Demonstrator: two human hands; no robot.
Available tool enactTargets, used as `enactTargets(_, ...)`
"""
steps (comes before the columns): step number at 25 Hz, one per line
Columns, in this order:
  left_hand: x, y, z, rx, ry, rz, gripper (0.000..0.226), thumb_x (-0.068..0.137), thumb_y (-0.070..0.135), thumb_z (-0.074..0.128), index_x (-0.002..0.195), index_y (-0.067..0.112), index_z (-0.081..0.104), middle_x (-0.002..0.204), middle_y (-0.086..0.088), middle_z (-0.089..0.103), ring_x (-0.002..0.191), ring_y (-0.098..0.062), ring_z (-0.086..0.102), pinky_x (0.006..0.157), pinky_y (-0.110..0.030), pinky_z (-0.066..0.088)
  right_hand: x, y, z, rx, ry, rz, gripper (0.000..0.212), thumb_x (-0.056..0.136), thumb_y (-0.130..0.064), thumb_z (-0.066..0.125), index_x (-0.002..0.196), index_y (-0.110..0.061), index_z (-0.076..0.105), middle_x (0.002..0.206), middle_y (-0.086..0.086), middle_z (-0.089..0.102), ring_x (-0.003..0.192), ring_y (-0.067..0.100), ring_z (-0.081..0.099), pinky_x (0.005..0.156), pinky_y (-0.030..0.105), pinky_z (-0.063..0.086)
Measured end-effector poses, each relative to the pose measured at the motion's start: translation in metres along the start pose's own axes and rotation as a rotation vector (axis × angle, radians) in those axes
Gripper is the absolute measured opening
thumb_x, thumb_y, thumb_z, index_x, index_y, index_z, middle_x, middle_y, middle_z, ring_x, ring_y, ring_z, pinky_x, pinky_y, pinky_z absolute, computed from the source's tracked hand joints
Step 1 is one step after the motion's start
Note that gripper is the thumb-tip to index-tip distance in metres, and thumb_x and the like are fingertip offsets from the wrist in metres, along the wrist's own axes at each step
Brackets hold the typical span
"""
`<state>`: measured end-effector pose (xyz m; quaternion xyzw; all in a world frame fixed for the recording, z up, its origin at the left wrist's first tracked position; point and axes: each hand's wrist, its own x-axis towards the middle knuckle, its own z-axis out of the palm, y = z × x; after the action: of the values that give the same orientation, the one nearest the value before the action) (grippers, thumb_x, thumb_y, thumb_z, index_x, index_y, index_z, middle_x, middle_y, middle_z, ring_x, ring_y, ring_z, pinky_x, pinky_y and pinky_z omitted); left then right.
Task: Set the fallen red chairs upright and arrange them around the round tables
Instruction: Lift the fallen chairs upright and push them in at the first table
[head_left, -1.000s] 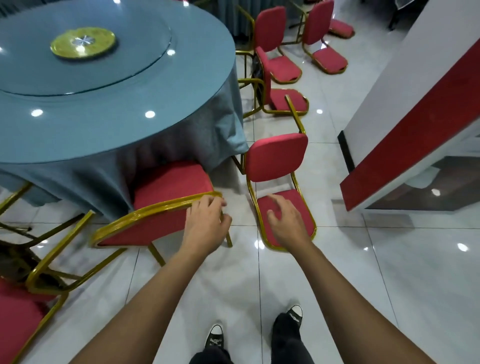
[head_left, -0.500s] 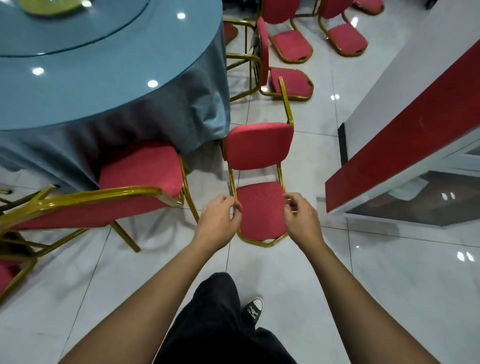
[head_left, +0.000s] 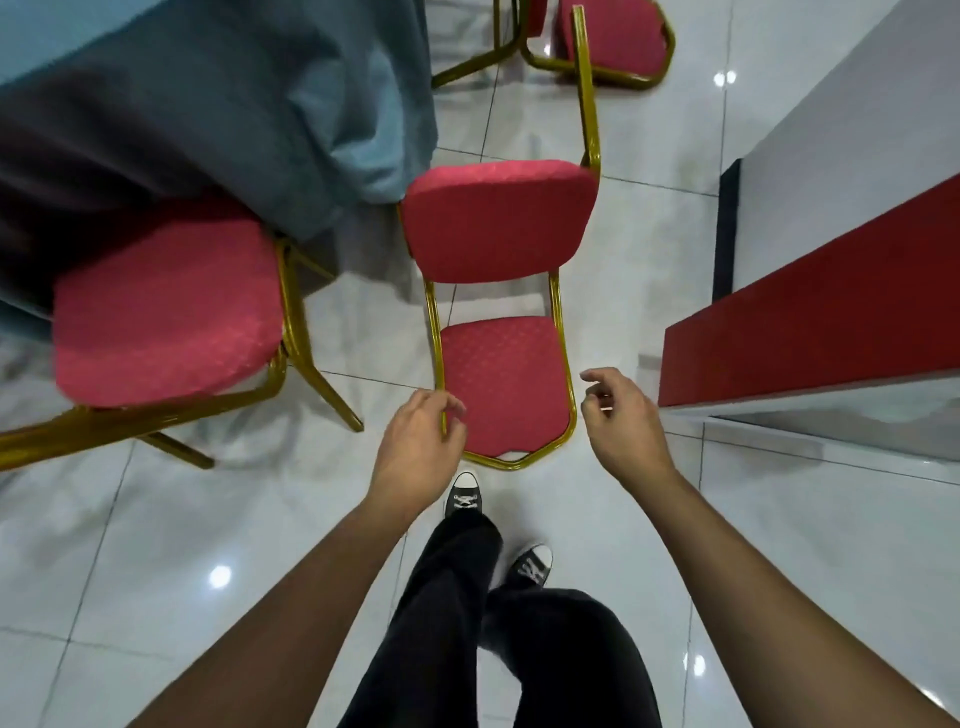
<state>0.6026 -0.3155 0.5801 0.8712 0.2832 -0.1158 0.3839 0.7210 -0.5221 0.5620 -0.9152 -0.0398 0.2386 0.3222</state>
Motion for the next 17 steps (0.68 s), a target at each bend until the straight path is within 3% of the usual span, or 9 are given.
enactTargets(8, 0.133, -0.125, 0.209, -0.062, 0.0, -0.195, 0.037, 0.096, 0.017, 0.057, 0.132, 0.024, 0.053, 0.124, 0.002, 0.055, 0.096, -0.009, 0.054, 0.082, -0.023, 0.039, 0.174, 0.192, 0.149, -0.059, -0.086, 0.061, 0.039, 0.093, -0.02, 0.054, 0.132, -0.024, 0.056, 0.116, 0.003, 0.059, 0.1, 0.019, 0.061, 0.089, 0.037, 0.052)
enactTargets(12, 0.194, -0.208, 0.334, -0.102, -0.007, -0.337, 0.052, 0.096, 0.019, 0.056, 0.146, 0.02, 0.042, 0.132, -0.011, 0.049, 0.119, -0.024, 0.052, 0.098, -0.033, 0.042, 0.242, 0.305, 0.234, -0.084, -0.075, 0.155, 0.045, 0.095, -0.031, 0.057, 0.139, -0.024, 0.049, 0.124, 0.008, 0.055, 0.104, 0.024, 0.058, 0.089, 0.035, 0.046)
enactTargets(17, 0.247, -0.307, 0.424, -0.133, 0.032, -0.494, 0.072, 0.087, 0.031, 0.053, 0.153, 0.024, 0.025, 0.146, -0.014, 0.042, 0.132, -0.037, 0.04, 0.108, -0.058, 0.039, 0.286, 0.415, 0.307, -0.123, -0.094, 0.349, 0.064, 0.094, -0.035, 0.057, 0.151, -0.017, 0.034, 0.143, 0.016, 0.045, 0.126, 0.036, 0.051, 0.105, 0.052, 0.044)
